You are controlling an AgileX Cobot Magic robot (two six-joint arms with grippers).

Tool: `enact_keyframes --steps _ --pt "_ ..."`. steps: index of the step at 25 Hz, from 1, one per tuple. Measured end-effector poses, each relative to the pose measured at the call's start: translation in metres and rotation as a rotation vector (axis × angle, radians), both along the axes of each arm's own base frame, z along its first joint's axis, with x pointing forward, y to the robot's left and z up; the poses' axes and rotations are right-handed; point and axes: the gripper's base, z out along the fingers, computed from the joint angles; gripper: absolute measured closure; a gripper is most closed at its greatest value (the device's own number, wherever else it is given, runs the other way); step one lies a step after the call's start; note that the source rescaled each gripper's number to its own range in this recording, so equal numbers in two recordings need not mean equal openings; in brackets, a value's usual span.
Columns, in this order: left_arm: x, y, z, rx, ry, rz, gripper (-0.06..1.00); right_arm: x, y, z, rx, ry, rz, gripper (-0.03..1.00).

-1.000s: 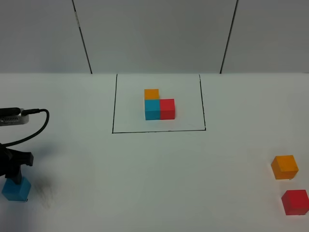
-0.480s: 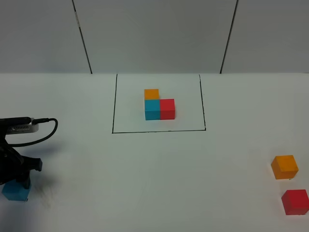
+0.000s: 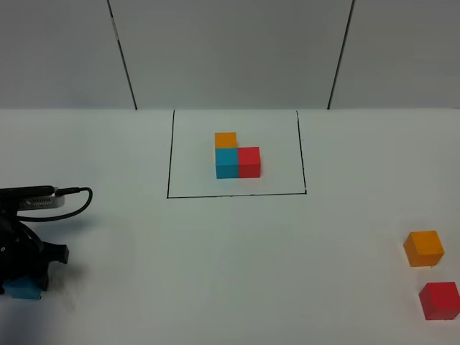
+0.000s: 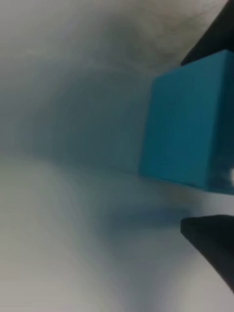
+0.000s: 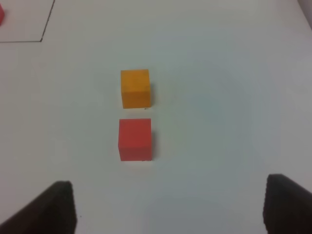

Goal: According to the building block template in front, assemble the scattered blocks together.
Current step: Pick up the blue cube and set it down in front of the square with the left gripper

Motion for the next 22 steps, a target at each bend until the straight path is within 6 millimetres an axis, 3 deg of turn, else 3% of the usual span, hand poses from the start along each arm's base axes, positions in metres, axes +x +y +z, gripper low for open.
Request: enact_keyframes --steps 3,10,14,17,22 --pt "0.000 0.000 0.000 0.000 0.000 -0.001 0.94 0.000 0.000 0.000 0.000 0.000 0.000 0.35" --pt "0.006 0.001 0.008 0.021 -0.014 -0.053 0.94 0.000 0.000 0.000 0.000 0.000 0.000 0.35" --pt "0.021 -0.013 0.049 0.045 -0.103 -0.186 0.94 0.000 0.000 0.000 0.000 0.000 0.000 0.35" --pt "0.036 -0.043 0.094 0.069 -0.193 -0.439 0.94 0.000 0.000 0.000 0.000 0.000 0.000 0.35" --pt "0.032 -0.118 0.134 0.038 -0.184 -1.033 0.94 0.000 0.000 0.000 0.000 0.000 0.000 0.35"
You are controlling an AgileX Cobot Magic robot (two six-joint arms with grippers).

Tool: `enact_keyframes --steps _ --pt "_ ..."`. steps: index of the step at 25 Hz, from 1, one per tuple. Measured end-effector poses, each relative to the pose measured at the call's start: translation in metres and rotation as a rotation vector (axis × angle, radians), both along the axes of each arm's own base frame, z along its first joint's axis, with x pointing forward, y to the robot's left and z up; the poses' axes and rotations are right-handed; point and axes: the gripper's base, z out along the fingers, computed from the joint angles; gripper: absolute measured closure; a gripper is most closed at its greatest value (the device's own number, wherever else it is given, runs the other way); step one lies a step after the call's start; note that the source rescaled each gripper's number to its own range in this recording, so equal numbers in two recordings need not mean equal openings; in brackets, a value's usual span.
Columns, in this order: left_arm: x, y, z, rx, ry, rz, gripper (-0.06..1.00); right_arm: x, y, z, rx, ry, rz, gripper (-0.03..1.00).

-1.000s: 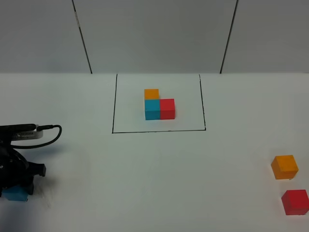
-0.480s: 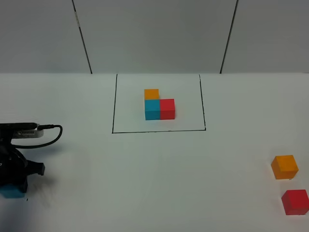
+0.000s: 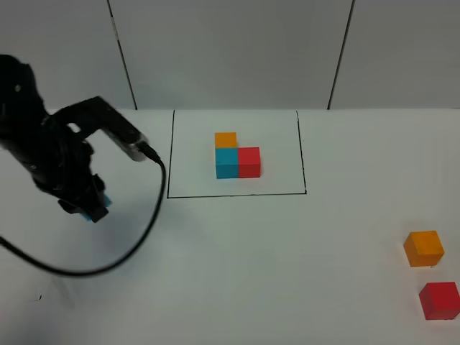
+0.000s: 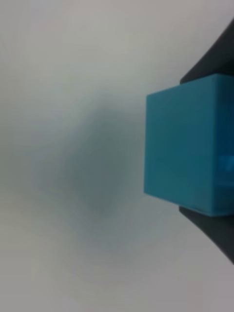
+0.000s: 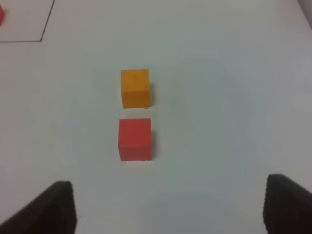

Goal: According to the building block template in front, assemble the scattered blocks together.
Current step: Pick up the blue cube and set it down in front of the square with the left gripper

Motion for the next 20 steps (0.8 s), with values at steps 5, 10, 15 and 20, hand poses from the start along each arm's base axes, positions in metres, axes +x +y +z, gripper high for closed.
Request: enact_keyframes --steps 5,10,15,20 --pt "-0.027 -0.081 0.023 -0.060 -0.036 -0.438 0.94 0.000 0.000 0.000 0.000 0.000 0.000 0.35" --pt "-0.049 -0.133 0.010 -0.036 0.041 -0.552 0.94 0.000 0.000 0.000 0.000 0.000 0.000 0.35" --pt "-0.051 -0.157 -0.040 0.119 0.143 -0.529 0.94 0.000 0.000 0.000 0.000 0.000 0.000 0.35" --pt "-0.050 -0.173 -0.080 0.152 0.194 -0.513 0.94 0.000 0.000 0.000 0.000 0.000 0.000 0.35"
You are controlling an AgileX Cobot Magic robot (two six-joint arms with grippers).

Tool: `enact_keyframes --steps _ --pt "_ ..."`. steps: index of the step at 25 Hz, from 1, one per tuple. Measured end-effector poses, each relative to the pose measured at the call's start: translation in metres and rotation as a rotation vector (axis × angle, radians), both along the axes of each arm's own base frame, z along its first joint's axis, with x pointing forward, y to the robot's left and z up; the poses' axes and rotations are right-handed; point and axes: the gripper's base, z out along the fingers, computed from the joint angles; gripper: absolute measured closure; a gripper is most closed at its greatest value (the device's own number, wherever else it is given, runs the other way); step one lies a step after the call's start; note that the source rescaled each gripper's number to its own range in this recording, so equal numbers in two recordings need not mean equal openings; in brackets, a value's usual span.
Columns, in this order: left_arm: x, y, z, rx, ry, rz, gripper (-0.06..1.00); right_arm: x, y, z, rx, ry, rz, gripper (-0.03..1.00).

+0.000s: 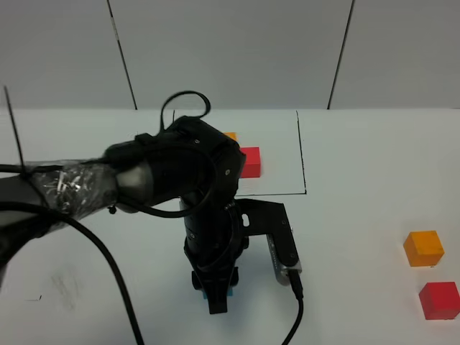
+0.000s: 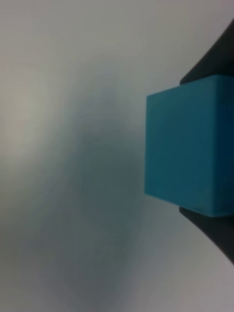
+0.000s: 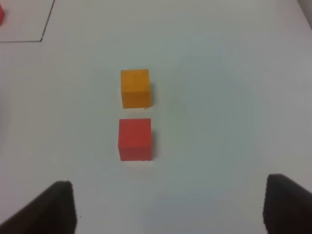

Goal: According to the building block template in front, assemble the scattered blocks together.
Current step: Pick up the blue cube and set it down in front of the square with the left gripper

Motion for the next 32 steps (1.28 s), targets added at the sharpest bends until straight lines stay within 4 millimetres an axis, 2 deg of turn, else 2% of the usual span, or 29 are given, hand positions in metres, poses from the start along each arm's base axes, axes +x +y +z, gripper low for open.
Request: enact_keyframes --steps 6,17,24,32 --pt "0.006 -0.009 -0.026 -0.005 -0.031 -0.036 0.94 0.000 0.000 0.000 0.000 0.000 0.000 0.35" --pt "0.012 -0.019 -0.034 -0.010 -0.145 -0.163 0.94 0.000 0.000 0.000 0.000 0.000 0.000 0.35" --pt "0.015 -0.020 -0.055 0.013 -0.134 -0.161 0.94 0.000 0.000 0.000 0.000 0.000 0.000 0.35" --pt "0.018 -0.023 -0.061 -0.013 -0.157 -0.162 0.93 0.000 0.000 0.000 0.000 0.000 0.000 0.35"
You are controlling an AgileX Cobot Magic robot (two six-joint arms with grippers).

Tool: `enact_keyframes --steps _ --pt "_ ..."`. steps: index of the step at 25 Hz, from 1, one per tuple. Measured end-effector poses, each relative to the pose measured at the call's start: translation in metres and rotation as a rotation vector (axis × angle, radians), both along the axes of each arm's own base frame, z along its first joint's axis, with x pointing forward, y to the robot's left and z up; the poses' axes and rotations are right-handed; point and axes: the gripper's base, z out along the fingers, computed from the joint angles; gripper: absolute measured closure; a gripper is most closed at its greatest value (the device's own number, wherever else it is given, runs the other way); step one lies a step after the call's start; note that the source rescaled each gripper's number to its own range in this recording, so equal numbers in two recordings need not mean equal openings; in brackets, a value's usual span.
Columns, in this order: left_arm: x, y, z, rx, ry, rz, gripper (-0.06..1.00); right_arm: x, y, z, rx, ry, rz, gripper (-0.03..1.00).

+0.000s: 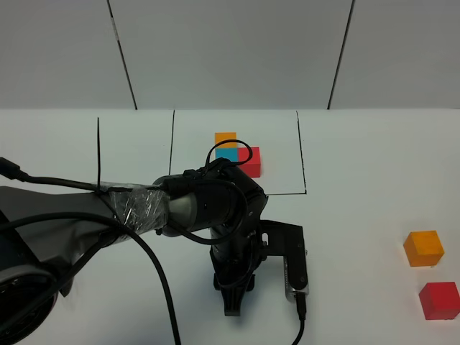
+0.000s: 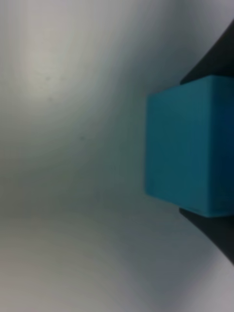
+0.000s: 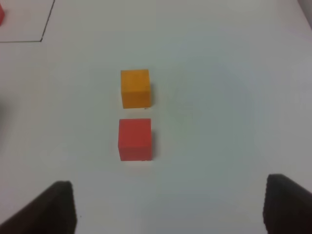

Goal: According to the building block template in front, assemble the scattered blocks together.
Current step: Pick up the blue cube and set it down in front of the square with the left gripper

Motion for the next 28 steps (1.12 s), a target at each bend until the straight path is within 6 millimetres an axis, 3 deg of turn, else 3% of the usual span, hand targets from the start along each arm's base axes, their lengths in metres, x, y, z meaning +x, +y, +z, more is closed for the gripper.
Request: enact_keyframes --steps 17,19,22,25,28 --pt "0.000 0.000 0.000 0.009 0.008 0.001 0.93 0.000 0.000 0.000 0.000 0.000 0.000 0.35" --pt "-0.001 0.001 -0.002 0.022 0.019 0.005 0.82 0.000 0.000 0.000 0.000 0.000 0.000 0.35" --pt "-0.003 0.003 -0.005 0.042 0.044 0.037 0.40 0.000 0.000 0.000 0.000 0.000 0.000 0.35" --pt "-0.003 0.004 -0.003 0.044 0.051 0.066 0.06 0.000 0.000 0.000 0.000 0.000 0.000 0.35" --pt "-0.001 0.002 0.010 0.030 0.037 0.075 -0.05 0.000 0.000 0.000 0.000 0.000 0.000 0.35"
